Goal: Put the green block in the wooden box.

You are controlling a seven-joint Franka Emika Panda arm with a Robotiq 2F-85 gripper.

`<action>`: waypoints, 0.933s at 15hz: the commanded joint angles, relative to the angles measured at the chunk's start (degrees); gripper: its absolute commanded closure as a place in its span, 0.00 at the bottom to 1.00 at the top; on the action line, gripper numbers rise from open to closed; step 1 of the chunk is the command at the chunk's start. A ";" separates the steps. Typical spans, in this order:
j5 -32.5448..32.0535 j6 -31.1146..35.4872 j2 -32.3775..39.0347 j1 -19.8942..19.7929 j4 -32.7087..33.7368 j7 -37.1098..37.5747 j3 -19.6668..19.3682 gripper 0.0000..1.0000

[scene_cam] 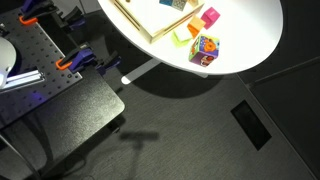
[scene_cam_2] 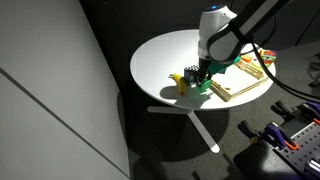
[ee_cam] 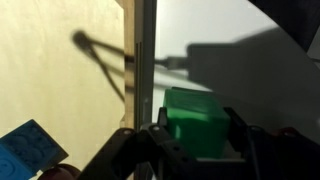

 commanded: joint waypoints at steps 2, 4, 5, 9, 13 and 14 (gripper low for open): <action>0.50 -3.97 -7.54 -2.98 -4.47 -1.59 0.56 0.68; 0.51 -5.21 -9.83 -4.37 -5.89 -1.72 0.43 0.68; 0.56 -5.69 -10.69 -5.04 -6.42 -1.71 0.39 0.68; 0.34 -6.48 -12.78 -8.04 -8.20 -1.34 -0.26 0.68; 0.39 -5.65 -13.86 -10.48 -10.18 -1.31 -0.80 0.18; 0.64 -5.54 -14.22 -10.93 -10.73 -1.58 -0.74 0.16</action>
